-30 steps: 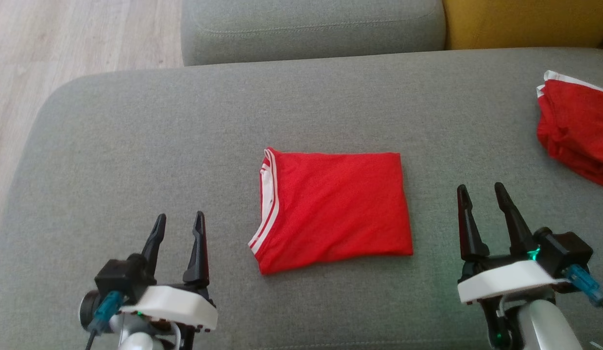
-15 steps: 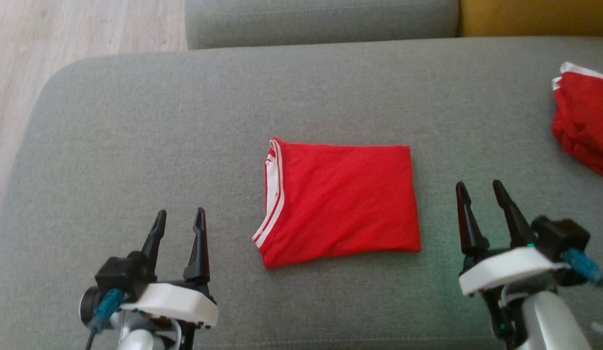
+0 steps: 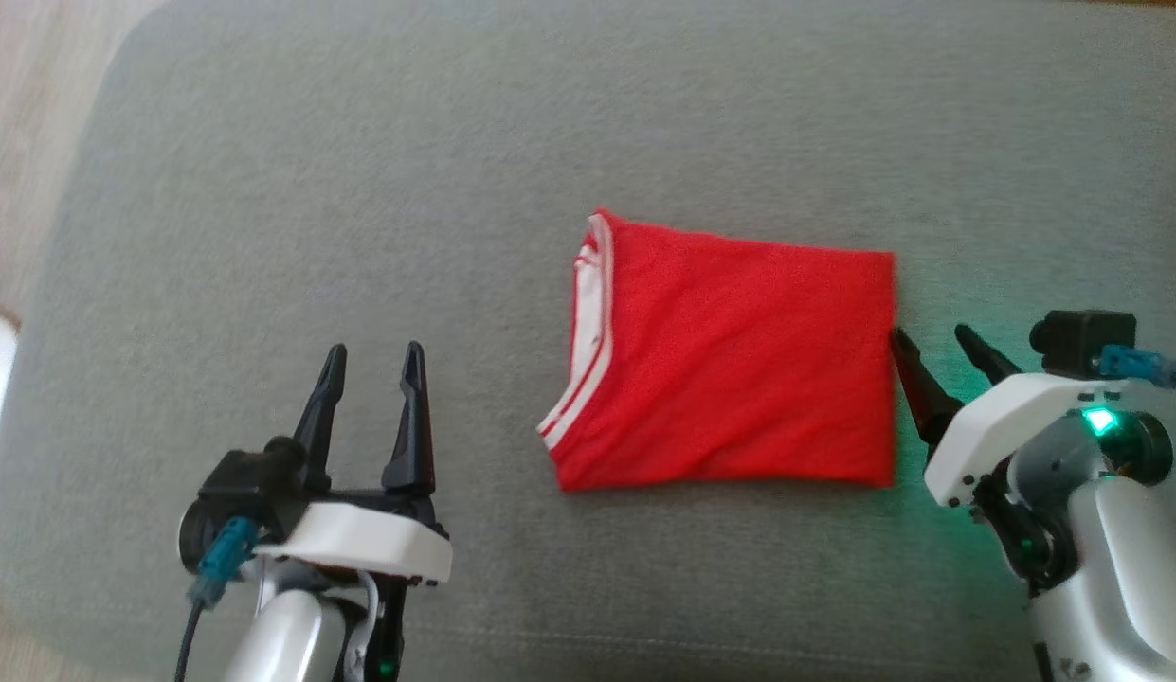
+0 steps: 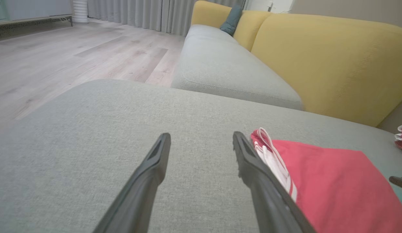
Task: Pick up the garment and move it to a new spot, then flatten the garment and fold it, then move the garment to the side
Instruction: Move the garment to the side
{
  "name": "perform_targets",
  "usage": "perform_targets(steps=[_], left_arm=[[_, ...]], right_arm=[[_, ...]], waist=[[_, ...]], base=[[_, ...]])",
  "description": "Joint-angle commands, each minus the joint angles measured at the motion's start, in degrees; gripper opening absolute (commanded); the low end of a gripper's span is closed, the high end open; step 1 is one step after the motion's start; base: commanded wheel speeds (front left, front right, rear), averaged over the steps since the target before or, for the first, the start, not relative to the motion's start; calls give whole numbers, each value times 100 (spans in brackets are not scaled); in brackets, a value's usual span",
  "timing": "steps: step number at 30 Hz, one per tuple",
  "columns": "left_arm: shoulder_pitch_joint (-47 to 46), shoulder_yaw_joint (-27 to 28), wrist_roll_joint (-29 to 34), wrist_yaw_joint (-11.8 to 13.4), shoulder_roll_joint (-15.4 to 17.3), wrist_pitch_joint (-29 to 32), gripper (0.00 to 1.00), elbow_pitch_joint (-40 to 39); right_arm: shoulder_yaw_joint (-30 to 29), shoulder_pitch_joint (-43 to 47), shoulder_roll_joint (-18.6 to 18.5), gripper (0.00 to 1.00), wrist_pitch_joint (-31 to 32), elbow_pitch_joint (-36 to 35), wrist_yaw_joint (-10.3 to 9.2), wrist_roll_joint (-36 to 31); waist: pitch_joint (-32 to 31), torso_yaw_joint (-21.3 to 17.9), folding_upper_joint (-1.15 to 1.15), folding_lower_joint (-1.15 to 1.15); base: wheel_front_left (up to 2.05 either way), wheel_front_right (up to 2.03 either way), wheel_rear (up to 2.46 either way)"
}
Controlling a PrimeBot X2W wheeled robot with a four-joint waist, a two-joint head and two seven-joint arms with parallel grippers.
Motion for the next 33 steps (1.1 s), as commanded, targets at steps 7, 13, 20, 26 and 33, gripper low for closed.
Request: perform_targets(steps=[7,13,20,26,33], left_arm=[[-283,416,160,-173,-168,-71,100,-153],[-271,555,270,-256,-231,-71,100,-146],[-268,651,463,-369,-234,-71,100,-199],[-295,614,627,-456,-147,-71,100,-262],[-380,585,768,-475,91,88,100,-391]], right_arm=[[436,-31,-433,100,907,-244,-5,730],[528,-21,-522,13,1035,-366,-5,918],[560,-345,-477,0,518,-440,-5,817],[452,-619,-593,0,151,-584,-5,728],[212,-765,-602,0,-171,-662,-5,692]], waist=[[353,470,0,0],[358,389,0,0],[359,-292,0,0],[401,-1327,0,0],[567,-2604,0,0]], base=[[0,0,0],[0,0,0],[0,0,0],[0,0,0],[0,0,0]])
